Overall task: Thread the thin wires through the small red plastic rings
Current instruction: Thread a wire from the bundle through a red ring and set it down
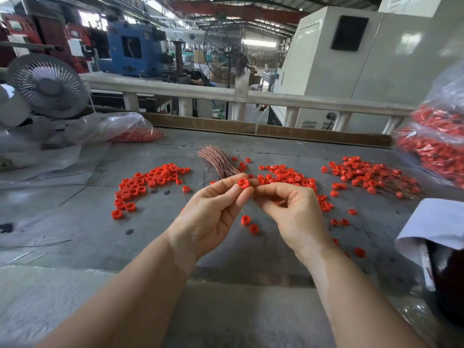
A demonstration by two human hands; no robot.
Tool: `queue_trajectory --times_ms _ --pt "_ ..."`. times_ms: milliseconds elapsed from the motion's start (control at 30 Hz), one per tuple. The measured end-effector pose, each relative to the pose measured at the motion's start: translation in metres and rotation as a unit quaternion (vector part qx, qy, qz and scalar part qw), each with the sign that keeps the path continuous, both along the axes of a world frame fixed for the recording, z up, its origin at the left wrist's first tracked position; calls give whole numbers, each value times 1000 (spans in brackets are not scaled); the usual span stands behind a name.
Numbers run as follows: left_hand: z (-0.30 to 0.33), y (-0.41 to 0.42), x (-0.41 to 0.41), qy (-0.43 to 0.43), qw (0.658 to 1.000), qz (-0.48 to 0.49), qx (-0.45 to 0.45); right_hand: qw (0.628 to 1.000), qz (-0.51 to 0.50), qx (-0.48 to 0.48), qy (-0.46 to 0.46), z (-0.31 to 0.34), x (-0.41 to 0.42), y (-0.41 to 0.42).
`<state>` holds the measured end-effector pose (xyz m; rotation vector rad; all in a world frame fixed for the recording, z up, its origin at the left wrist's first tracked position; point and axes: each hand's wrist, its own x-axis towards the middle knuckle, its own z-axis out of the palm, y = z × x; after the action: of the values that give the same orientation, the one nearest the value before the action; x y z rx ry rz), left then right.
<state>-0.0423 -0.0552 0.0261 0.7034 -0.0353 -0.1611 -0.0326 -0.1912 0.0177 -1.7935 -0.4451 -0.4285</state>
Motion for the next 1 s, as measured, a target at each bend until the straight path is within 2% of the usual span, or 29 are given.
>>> queue_trajectory --times_ms 233,300,433,500,733,833,1000 --pt "0 1 0 9 1000 11 -12 998 12 -2 61 -2 -1 -2" --pt "-2 2 2 18 999 28 -3 997 -27 -21 65 -3 1 -3" --pt "-8 -1 5 41 995 75 46 983 -171 -54 43 -4 6 -15" --pt "-10 0 6 46 993 94 57 976 -190 -93 41 -5 7 -17" --pt "-12 1 9 51 987 128 79 948 -115 -294 36 -7 -1 -6" --pt "-12 1 9 52 987 128 86 939 -99 -329 32 -5 -4 -6" --pt "-10 0 6 47 988 119 91 937 -86 -334 44 -5 -4 -5"
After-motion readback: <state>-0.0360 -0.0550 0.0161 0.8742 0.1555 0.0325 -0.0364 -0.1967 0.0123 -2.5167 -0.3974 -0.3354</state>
